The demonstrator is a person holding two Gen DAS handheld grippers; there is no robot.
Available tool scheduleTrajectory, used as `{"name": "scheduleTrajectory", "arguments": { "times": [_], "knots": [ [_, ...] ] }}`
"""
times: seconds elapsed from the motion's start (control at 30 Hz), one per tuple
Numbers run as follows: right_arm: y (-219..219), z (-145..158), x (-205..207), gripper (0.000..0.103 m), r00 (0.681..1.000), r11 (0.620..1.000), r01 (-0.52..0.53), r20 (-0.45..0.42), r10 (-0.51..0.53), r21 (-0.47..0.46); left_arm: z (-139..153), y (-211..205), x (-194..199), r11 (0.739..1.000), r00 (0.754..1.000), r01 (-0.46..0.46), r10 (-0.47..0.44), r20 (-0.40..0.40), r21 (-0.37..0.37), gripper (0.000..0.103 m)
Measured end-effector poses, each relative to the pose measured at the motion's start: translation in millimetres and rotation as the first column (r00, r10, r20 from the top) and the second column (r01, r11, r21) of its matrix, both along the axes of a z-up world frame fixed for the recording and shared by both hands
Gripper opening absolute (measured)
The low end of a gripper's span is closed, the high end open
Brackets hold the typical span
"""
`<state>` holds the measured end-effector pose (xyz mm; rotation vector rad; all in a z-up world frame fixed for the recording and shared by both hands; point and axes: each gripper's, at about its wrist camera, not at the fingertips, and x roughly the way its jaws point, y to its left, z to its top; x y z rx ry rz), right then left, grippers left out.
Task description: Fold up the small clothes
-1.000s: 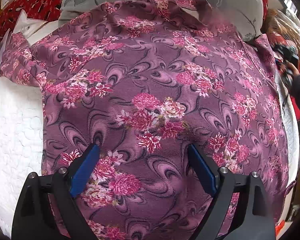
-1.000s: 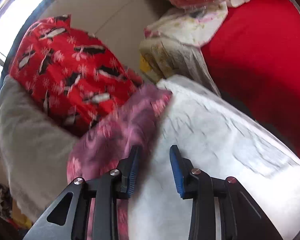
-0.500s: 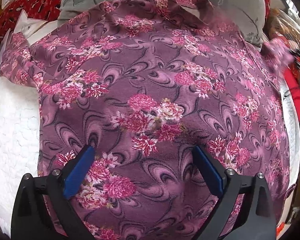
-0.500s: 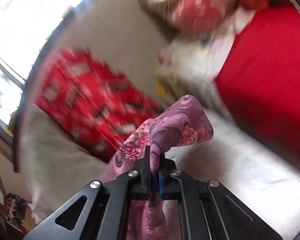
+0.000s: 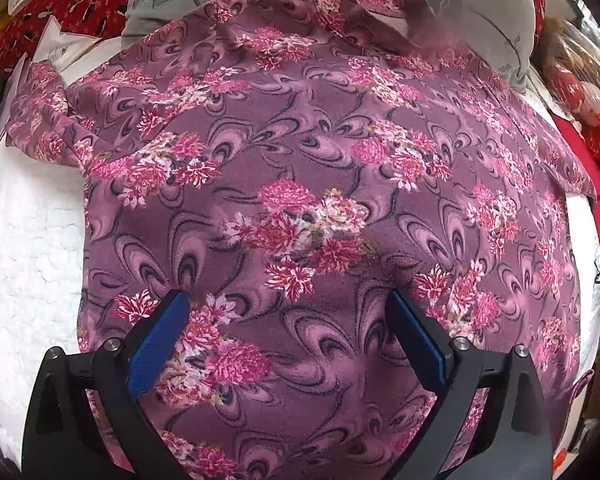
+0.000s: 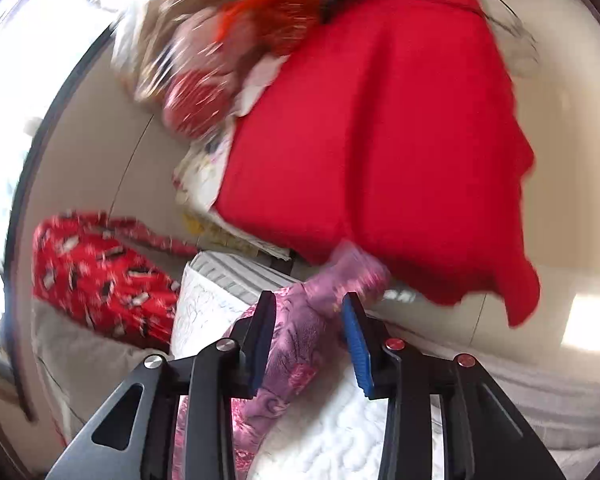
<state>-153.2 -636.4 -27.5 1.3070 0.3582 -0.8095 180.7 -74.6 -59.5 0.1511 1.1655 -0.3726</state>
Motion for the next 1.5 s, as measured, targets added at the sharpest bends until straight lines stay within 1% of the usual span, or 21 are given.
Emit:
{"name": "scheduleTrajectory", "arguments": {
  "times": [0.07,0.1,0.2,0.23,0.3,0.33,0.37,0.4,0.43,0.5,0.57,0.63,0.77,0.8,0.9,1.0,1.13,1.23,1.3,1.4,1.5],
  "knots": [
    [-0.2,-19.4,-2.0,0.050,0.998,0.997,0.022,0.054,-0.026,0.070,-0.4,0.5,0.5,1.000,1.000,-0.003,0.003,-0.002,-0.001,0.100],
    [-0.7,-26.7,0.4,0.051,0.997,0.995,0.023,0.065,-0.029,0.099,-0.7,0.3,0.0,1.000,1.000,-0.006,0.006,0.000,0.001,0.100],
    [-1.0,-41.5,14.6,0.051,1.000,0.987,0.024,0.011,-0.026,0.156,-1.0,-0.9,0.4,1.000,1.000,-0.008,0.008,0.007,0.008,0.100],
    [-0.6,-45.3,15.6,0.051,0.999,0.985,0.028,0.026,-0.033,0.172,-0.9,-1.5,0.8,1.000,1.000,-0.008,0.008,0.006,0.009,0.100],
    [-1.3,-57.0,22.1,0.051,0.993,0.977,0.039,0.098,-0.060,0.208,-0.5,-1.8,1.4,1.000,1.000,-0.012,0.012,-0.003,0.008,0.100],
    [-2.4,-55.7,24.4,0.051,0.990,0.982,0.048,0.122,-0.071,0.180,0.9,-1.8,2.3,1.000,1.000,-0.017,0.017,-0.007,0.005,0.100],
    [-4.4,-53.7,26.9,0.039,0.982,0.988,0.031,0.179,-0.059,0.154,3.4,-1.9,4.0,1.000,1.000,-0.022,0.022,-0.007,0.000,0.100],
    [-5.8,-50.3,28.4,0.012,0.975,0.991,0.021,0.214,-0.050,0.134,8.5,-1.7,6.1,1.000,1.000,-0.024,0.024,0.006,-0.010,0.099],
    [-6.7,-41.2,30.4,0.009,0.973,0.996,0.014,0.230,-0.034,0.087,13.4,-1.6,7.7,1.000,0.999,-0.026,0.027,0.025,-0.016,0.099],
    [-5.1,-14.8,37.3,0.009,0.979,0.999,-0.022,0.202,0.028,-0.032,25.9,-1.4,14.9,0.999,0.996,-0.037,0.039,0.082,-0.030,0.099],
    [-0.8,9.4,45.8,0.009,0.979,0.992,-0.062,0.187,0.082,-0.114,30.8,-0.5,26.3,0.997,0.994,-0.056,0.059,0.091,-0.045,0.099],
    [8.6,34.1,55.3,0.009,0.972,0.975,-0.119,0.176,0.153,-0.188,28.2,1.6,36.7,0.995,0.994,-0.076,0.081,0.077,-0.058,0.099],
    [32.8,65.1,81.1,0.009,0.945,0.939,-0.233,0.167,0.280,-0.254,6.9,7.4,50.7,0.993,0.994,-0.105,0.105,0.000,-0.060,0.099],
    [41.5,69.2,87.8,0.009,0.935,0.929,-0.263,0.168,0.312,-0.259,3.2,7.5,50.8,0.993,0.994,-0.107,0.106,-0.009,-0.057,0.099],
    [76.1,81.2,114.9,0.009,0.899,0.892,-0.357,0.157,0.408,-0.277,2.9,7.6,46.7,0.995,0.996,-0.086,0.087,0.023,-0.049,0.099],
    [120.2,90.8,148.8,0.009,0.853,0.838,-0.456,0.122,0.507,-0.299,2.8,9.8,43.7,0.996,0.998,-0.062,0.063,0.019,-0.061,0.099],
    [172.2,96.4,184.8,0.009,0.794,0.776,-0.551,0.095,0.601,-0.306,3.0,19.5,40.9,0.995,0.999,-0.047,0.048,0.006,-0.088,0.099],
    [214.5,94.7,212.1,0.009,0.740,0.724,-0.620,0.081,0.667,-0.301,4.4,38.9,37.5,0.991,0.999,-0.042,0.042,-0.004,-0.124,0.099],
    [247.7,91.9,231.6,0.009,0.696,0.682,-0.669,0.071,0.714,-0.296,11.1,40.2,29.9,0.989,0.999,-0.039,0.038,-0.011,-0.141,0.099],
    [286.6,87.9,251.4,0.009,0.644,0.631,-0.720,0.061,0.763,-0.288,17.6,53.3,28.5,0.986,0.999,-0.035,0.033,-0.011,-0.163,0.099],
    [333.7,84.0,272.9,0.009,0.572,0.560,-0.778,0.045,0.819,-0.284,30.3,74.0,28.3,0.979,1.000,-0.029,0.031,0.003,-0.200,0.099]
  ]
}}
